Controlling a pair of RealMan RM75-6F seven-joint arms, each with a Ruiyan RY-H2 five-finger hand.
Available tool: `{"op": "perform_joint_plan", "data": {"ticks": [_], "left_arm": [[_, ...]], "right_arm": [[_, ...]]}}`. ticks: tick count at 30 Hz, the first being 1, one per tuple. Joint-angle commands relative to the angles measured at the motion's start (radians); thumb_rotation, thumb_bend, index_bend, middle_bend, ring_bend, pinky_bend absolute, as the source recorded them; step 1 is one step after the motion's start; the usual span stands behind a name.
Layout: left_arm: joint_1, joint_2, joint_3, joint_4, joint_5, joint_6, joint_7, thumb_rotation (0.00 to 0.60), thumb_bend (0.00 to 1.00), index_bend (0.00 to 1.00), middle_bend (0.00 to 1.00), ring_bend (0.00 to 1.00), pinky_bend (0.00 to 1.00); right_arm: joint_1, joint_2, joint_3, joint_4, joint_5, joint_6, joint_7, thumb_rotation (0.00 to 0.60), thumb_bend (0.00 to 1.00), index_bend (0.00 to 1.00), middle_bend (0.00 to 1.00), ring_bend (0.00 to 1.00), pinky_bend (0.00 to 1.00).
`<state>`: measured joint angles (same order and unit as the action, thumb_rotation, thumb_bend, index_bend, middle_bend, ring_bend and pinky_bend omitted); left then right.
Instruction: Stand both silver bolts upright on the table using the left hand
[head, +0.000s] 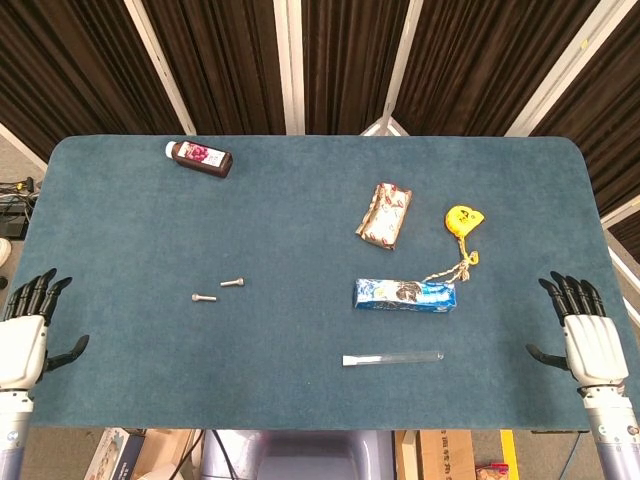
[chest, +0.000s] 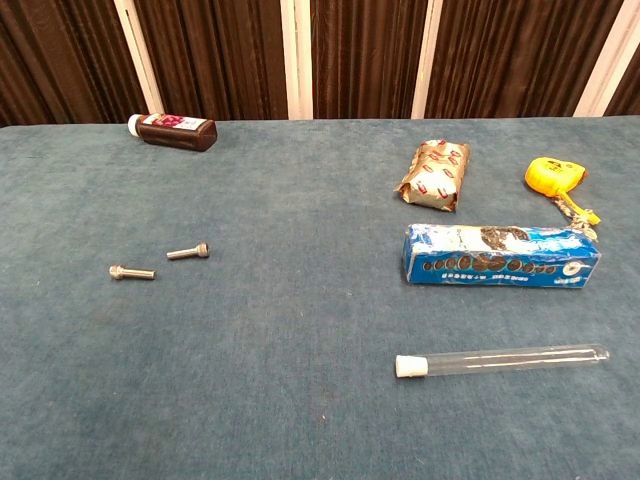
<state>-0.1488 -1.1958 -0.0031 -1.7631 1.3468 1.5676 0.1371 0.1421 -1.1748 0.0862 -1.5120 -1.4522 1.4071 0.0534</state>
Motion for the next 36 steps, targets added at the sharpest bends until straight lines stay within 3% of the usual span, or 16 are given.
{"op": "perform_joint_plan", "data": {"ticks": [1,7,13,20,27,36], "left_arm": [[-0.001,-0.013,-0.006,0.012,0.007,0.003,0.013,0.600,0.37,0.15,0.00,0.00,0.00],[-0.034,-0.052,-0.035,0.084,0.004,-0.026,0.091,0.600,0.37,0.18,0.01,0.00,0.00],[-0.151,-0.075,-0.111,0.103,-0.077,-0.191,0.178,0.600,0.36,0.21,0.01,0.00,0.00],[-0.334,-0.132,-0.186,0.019,-0.292,-0.398,0.495,0.600,0.37,0.22,0.01,0.00,0.00],[-0.430,-0.229,-0.206,-0.008,-0.490,-0.408,0.683,0.600,0.37,0.25,0.02,0.00,0.00],[-0.475,-0.345,-0.164,0.033,-0.518,-0.332,0.779,0.600,0.36,0.30,0.02,0.00,0.00]], "right_arm": [[0.000,0.003,0.001,-0.002,0.006,-0.005,0.006,0.600,0.11,0.15,0.09,0.05,0.00],[-0.004,0.007,0.003,-0.010,0.009,0.000,0.008,0.600,0.11,0.15,0.09,0.05,0.00],[0.000,0.005,0.000,-0.013,0.013,-0.013,0.002,0.600,0.11,0.15,0.09,0.05,0.00],[0.001,0.002,0.003,-0.013,0.026,-0.022,-0.007,0.600,0.11,0.15,0.09,0.05,0.00],[0.000,0.003,0.008,-0.011,0.036,-0.024,-0.004,0.600,0.11,0.15,0.09,0.05,0.00],[-0.001,0.006,0.012,-0.008,0.043,-0.027,0.010,0.600,0.11,0.15,0.09,0.05,0.00]]}}
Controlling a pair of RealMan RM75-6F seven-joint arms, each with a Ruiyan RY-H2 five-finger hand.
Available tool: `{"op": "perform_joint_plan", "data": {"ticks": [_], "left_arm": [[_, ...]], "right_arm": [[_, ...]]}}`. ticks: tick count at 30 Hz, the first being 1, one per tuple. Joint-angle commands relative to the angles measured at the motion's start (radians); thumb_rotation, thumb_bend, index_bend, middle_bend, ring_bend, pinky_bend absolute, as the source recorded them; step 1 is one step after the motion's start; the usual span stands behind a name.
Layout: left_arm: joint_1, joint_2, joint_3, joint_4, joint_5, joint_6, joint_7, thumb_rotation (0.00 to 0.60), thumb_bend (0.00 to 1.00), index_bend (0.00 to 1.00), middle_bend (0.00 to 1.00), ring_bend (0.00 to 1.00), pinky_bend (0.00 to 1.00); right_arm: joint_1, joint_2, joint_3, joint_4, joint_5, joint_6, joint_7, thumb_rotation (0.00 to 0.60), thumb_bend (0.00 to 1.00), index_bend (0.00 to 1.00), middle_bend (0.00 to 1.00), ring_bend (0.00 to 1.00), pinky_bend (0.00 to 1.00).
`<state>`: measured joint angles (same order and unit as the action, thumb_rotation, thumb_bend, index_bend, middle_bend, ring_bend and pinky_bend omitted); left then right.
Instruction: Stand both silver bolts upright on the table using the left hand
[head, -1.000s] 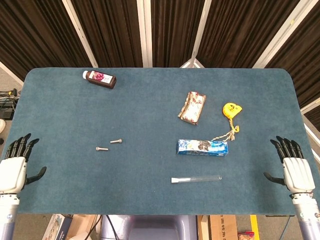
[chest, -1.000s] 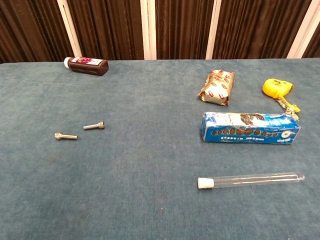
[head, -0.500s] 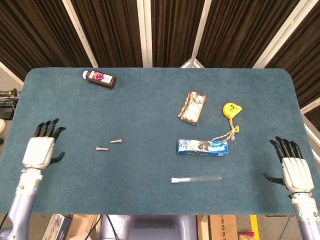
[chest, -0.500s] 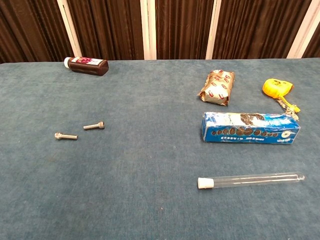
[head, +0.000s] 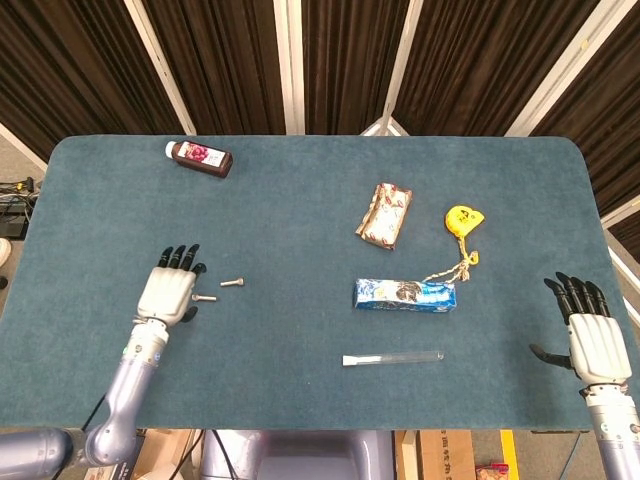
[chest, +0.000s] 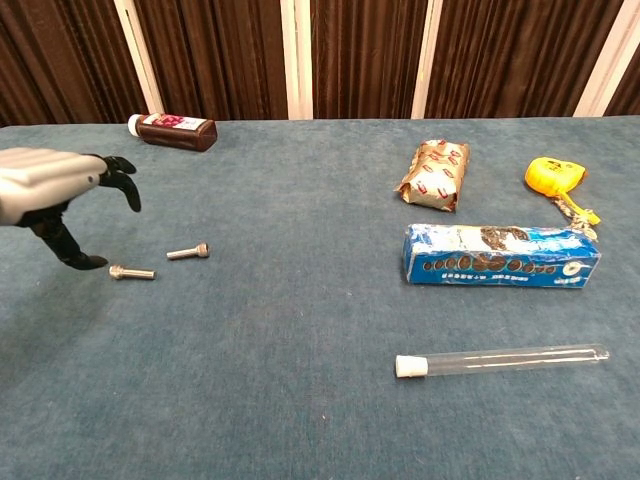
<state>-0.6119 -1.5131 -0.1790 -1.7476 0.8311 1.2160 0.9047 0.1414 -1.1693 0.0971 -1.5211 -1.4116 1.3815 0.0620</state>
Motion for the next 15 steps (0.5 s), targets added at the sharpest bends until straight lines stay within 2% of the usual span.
{"op": "perform_joint_plan", "data": {"ticks": [1,15], "left_arm": [[-0.014,-0.036,0.013,0.023,-0.003,0.024,0.013,0.600,0.37,0.31,0.02,0.00,0.00],[-0.050,-0.143,0.022,0.138,-0.037,0.030,0.015,0.600,0.38,0.40,0.04,0.00,0.00]], "right_arm": [[0.000,0.000,0.001,0.001,0.004,-0.002,0.003,0.600,0.11,0.15,0.09,0.05,0.00],[0.002,-0.001,0.003,0.004,0.015,-0.017,0.012,0.600,0.11,0.15,0.09,0.05,0.00]]}}
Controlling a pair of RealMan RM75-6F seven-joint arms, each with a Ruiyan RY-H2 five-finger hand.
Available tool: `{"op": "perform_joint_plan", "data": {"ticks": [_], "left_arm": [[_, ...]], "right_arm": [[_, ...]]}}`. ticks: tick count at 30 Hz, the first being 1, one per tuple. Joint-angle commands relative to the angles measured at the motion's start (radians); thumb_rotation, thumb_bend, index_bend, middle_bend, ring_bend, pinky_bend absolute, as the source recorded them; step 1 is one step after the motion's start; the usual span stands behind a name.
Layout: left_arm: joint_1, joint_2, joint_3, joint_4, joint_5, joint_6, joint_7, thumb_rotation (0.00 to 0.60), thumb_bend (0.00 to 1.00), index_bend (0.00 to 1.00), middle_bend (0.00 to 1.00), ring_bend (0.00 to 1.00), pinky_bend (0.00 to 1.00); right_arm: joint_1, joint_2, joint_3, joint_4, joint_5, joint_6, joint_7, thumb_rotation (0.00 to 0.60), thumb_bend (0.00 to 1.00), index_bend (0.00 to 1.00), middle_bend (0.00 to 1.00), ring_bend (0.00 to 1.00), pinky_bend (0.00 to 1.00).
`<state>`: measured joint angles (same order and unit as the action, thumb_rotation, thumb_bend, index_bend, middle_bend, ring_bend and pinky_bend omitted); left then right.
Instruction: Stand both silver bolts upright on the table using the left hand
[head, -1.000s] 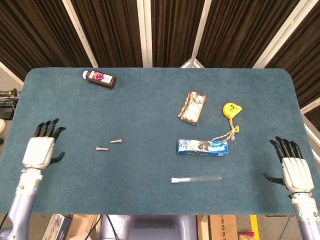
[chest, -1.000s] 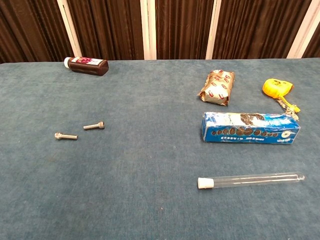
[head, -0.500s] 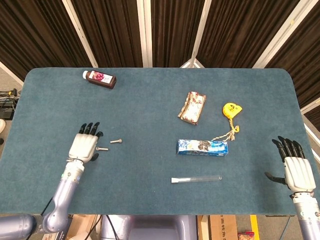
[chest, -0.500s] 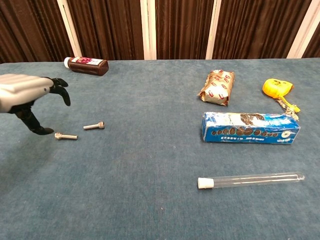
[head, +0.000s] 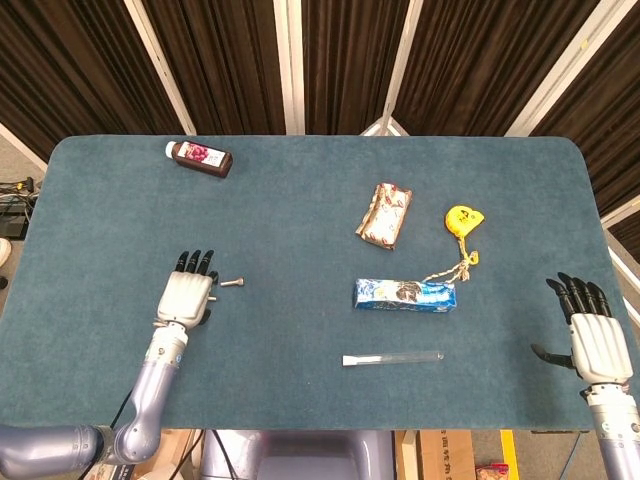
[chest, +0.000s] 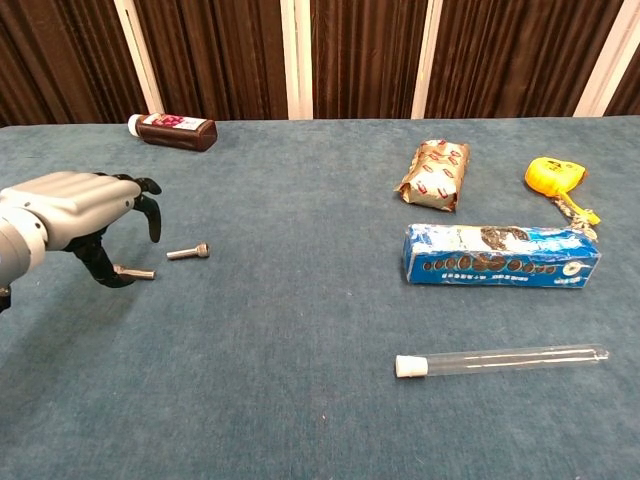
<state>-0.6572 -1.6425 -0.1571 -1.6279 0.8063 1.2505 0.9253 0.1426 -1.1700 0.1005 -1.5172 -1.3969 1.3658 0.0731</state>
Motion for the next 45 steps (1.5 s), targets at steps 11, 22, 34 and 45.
{"op": "perform_joint_plan", "data": {"ticks": [11,22,34,45], "left_arm": [[-0.023,-0.049,0.000,0.068,-0.027,-0.018,-0.013,0.600,0.39,0.43,0.04,0.00,0.00],[-0.037,-0.083,0.010,0.105,-0.033,-0.004,0.019,0.600,0.42,0.45,0.04,0.00,0.00],[-0.043,-0.108,0.013,0.138,-0.037,-0.007,0.024,0.600,0.44,0.48,0.05,0.00,0.00],[-0.039,-0.115,0.016,0.157,-0.035,0.012,0.040,0.600,0.45,0.51,0.07,0.00,0.00]], "right_arm": [[0.003,-0.004,0.002,0.005,0.010,-0.012,0.001,0.600,0.11,0.15,0.09,0.05,0.00],[0.004,-0.006,0.004,0.010,0.015,-0.018,0.007,0.600,0.11,0.15,0.09,0.05,0.00],[0.006,-0.008,0.004,0.014,0.018,-0.024,0.008,0.600,0.11,0.15,0.09,0.05,0.00],[0.008,-0.010,0.003,0.015,0.018,-0.030,0.008,0.600,0.11,0.15,0.09,0.05,0.00]]}}
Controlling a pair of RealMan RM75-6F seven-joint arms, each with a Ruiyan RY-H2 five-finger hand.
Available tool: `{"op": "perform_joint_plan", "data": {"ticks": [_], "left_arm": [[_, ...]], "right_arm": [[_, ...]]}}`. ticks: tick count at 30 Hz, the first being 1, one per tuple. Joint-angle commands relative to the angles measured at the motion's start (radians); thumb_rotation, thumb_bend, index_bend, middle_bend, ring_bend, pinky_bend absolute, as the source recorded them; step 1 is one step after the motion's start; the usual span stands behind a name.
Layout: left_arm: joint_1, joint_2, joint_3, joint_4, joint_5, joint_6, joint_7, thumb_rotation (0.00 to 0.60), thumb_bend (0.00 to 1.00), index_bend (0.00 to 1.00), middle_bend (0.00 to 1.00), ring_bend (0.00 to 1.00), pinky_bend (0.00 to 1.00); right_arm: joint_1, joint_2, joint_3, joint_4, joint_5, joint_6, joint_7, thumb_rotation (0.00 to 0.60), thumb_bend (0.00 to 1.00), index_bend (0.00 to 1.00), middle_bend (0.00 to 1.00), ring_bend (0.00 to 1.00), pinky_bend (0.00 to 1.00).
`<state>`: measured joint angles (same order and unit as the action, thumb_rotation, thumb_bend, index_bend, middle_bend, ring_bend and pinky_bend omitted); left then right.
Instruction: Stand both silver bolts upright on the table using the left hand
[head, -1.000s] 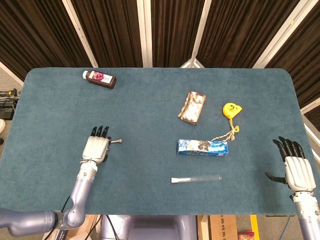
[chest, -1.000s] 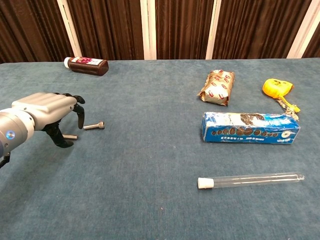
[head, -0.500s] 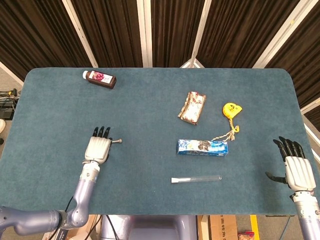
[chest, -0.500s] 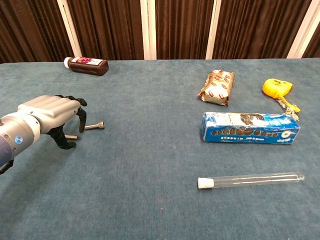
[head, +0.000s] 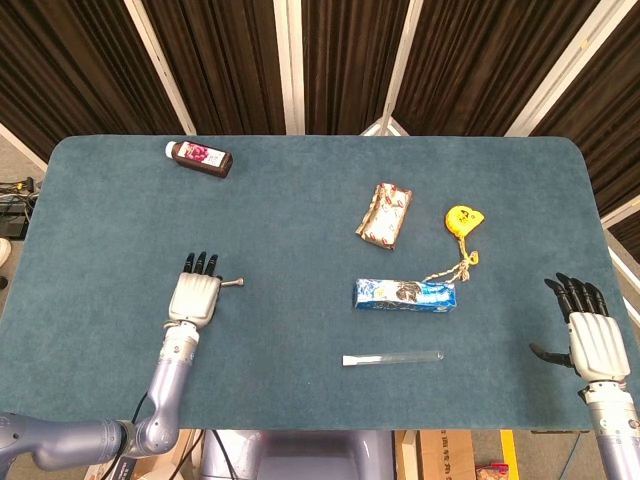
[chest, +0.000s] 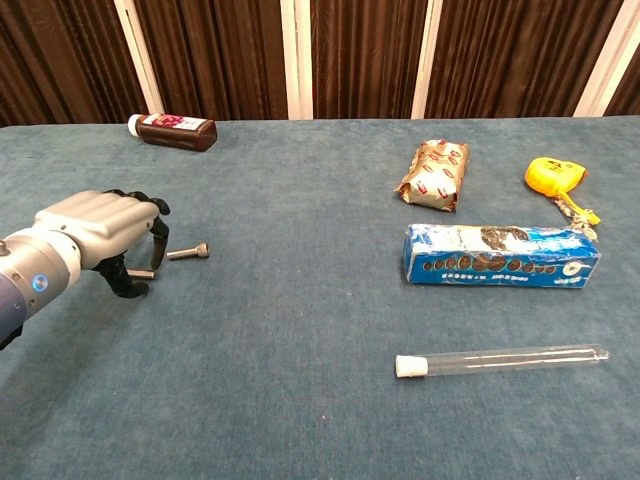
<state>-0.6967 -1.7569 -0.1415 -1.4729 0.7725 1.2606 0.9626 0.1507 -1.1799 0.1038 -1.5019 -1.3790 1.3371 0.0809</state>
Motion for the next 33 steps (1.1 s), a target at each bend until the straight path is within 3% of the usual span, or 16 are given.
{"op": "perform_joint_plan", "data": {"ticks": [1,33], "left_arm": [[0.001,-0.002,0.001,0.005,-0.001,0.003,0.005,0.600,0.45,0.51,0.07,0.00,0.00],[0.003,-0.024,-0.010,0.026,-0.010,0.001,0.019,0.600,0.51,0.57,0.10,0.00,0.00]], "right_arm": [[0.001,0.000,-0.001,0.000,0.000,-0.002,0.001,0.600,0.11,0.15,0.09,0.05,0.00],[0.003,0.001,-0.002,-0.001,0.008,-0.015,0.002,0.600,0.11,0.15,0.09,0.05,0.00]]}}
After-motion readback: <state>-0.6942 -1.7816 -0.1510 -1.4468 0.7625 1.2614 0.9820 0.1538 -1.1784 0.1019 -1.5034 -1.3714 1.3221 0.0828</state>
